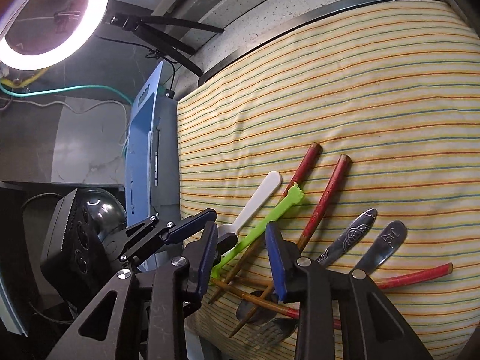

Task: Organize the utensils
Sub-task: 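Close the left tool on the white plastic fork's tines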

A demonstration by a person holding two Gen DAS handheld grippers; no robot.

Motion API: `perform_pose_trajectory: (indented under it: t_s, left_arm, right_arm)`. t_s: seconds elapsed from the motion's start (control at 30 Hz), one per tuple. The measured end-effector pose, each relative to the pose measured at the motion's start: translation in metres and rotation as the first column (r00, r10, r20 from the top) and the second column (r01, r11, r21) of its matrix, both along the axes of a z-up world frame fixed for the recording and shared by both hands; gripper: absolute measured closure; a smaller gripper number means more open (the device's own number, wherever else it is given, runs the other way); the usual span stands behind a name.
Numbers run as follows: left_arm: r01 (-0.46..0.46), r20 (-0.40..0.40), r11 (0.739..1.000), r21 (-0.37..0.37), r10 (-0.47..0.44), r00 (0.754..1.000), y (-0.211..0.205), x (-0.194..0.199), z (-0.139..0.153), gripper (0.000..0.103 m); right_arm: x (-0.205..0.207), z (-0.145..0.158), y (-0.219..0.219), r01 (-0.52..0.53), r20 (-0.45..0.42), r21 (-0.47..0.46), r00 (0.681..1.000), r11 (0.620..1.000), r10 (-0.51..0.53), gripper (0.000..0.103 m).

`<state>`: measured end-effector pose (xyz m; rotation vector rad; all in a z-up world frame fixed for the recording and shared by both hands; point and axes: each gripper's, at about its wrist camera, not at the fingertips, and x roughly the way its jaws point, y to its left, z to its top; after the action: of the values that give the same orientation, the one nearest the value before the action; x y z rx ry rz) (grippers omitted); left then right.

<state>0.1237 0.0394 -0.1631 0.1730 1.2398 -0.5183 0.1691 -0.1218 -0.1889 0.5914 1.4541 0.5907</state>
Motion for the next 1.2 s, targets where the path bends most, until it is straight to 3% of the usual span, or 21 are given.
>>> perform_pose_trajectory:
  t_s: [0.1,0.4,0.87,1.1,1.2]
  left_arm:
    - [-0.002,-0.007,1.0,0.016,0.002,1.0,-0.002,0.004,-0.005,0.082]
    - [-0.043,-0.007,0.999,0.0,0.043,0.999,0.008,0.008,-0.009,0.088]
    - [-0.096,0.002,0.995,0.02,0.096,0.995,0.025,0.001,-0.008,0.089]
    - [-0.098,0.004,0.995,0.024,0.098,0.995,0.027,-0.002,-0.008,0.089]
    - [-0.106,0.004,0.994,0.022,0.106,0.994,0.029,-0.003,-0.008,0.089]
  right_arm:
    - [0.004,-0.004,0.003,-0.002,-0.012,-0.004,1.0,1.0,0.002,0.073]
    - [0.007,-0.014,0.015,-0.022,-0.041,-0.013,0.999,1.0,0.021,0.074]
    - [0.008,-0.011,0.039,-0.051,-0.031,-0.004,0.998,0.999,0.051,0.075]
    - [0.011,-0.016,0.05,-0.043,-0.041,-0.047,0.998,0.998,0.041,0.076]
    - [0.014,-0.015,0.057,-0.054,-0.042,-0.092,0.998,0.994,0.05,0.083]
